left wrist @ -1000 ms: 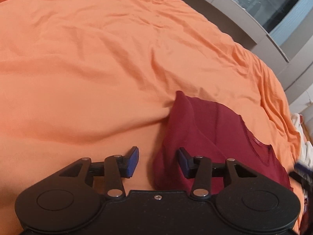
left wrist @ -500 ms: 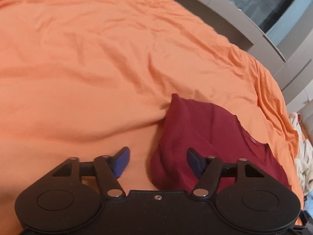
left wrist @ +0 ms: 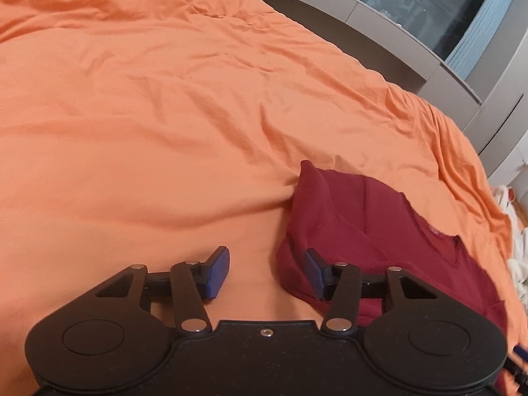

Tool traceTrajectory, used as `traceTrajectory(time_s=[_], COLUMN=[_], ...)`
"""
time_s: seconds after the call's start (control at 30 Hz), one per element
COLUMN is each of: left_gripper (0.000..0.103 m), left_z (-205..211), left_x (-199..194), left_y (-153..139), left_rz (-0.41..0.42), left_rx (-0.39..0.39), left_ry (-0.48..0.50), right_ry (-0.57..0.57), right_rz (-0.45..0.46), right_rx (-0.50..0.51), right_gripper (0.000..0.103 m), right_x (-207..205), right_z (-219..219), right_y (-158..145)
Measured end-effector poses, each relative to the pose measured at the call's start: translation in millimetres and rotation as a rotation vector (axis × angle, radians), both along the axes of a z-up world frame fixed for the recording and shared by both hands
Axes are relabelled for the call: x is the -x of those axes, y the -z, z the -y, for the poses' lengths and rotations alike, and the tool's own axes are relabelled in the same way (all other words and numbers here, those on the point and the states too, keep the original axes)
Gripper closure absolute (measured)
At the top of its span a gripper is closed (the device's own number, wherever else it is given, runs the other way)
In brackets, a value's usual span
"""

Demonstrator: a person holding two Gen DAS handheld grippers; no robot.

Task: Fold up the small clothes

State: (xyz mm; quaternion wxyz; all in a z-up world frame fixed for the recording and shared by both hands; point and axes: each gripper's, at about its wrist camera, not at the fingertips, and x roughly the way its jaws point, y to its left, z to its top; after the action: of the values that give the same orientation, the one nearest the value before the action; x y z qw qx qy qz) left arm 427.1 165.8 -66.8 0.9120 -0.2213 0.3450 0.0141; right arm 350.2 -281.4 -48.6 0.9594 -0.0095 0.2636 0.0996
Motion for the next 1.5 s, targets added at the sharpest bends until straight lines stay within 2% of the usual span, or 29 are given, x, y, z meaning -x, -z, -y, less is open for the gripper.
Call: traceTrajectory(time_s=[0.13, 0.2, 0.33, 0.37, 0.4, 0.47, 0.53, 0.63, 0.8, 0.9, 1.1, 1.23, 1.37, 1.5], left_gripper=[0.052, 0.067, 0.077, 0.086, 0.09, 0.09, 0.087, 0.072, 0.02, 0.003, 0.001, 0.001, 0.001, 0.001], left_z=[10, 14, 14, 14, 14, 14, 14, 12, 23, 38, 73, 98, 116, 134], left_x=[-4, -8, -12, -13, -13, -14, -12, -4, 24, 45, 106, 137, 172, 206], left_y=[6, 10, 14, 15, 17, 17, 14, 7, -20, -35, -48, -52, -53, -52], left_rz=[-0.017, -0.039, -0.066, -0.082, -0.091, -0.094, -0.085, -0.055, 0.031, 0.091, 0.213, 0.238, 0.251, 0.263], left_rx=[-0.059, -0.093, -0.132, -0.153, -0.163, -0.166, -0.16, -0.127, -0.151, -0.191, -0.221, -0.236, -0.221, -0.242], left_ry=[0.023, 0.011, -0.045, -0.062, -0.069, -0.07, -0.062, -0.055, -0.052, -0.035, 0.063, 0.121, 0.201, 0.292], right_ry=[-0.012, -0.018, -0.005, -0.006, -0.004, -0.001, 0.02, 0.052, 0.029, 0.031, 0.005, -0.052, -0.123, -0.158], right_rz=[-0.009, -0.031, -0.102, -0.113, -0.113, -0.104, -0.085, -0.067, -0.015, 0.033, 0.087, 0.092, 0.115, 0.128], right_rx=[-0.008, -0.01, 0.049, 0.049, 0.038, 0.029, 0.029, 0.019, 0.007, 0.01, 0.057, 0.126, 0.276, 0.419], right_gripper=[0.0, 0.0, 0.0, 0.0, 0.0, 0.0, 0.0, 0.0, 0.0, 0.0, 0.0, 0.0, 0.0, 0.0], right_x=[-26, -37, -54, -56, -55, -53, -49, -33, 16, 60, 148, 200, 247, 276], right_z=[-7, -11, -18, -18, -17, -15, -13, -5, 8, 13, 11, 4, -9, -24], right_y=[5, 10, 26, 29, 31, 30, 26, 16, -12, -25, -41, -43, -34, -23])
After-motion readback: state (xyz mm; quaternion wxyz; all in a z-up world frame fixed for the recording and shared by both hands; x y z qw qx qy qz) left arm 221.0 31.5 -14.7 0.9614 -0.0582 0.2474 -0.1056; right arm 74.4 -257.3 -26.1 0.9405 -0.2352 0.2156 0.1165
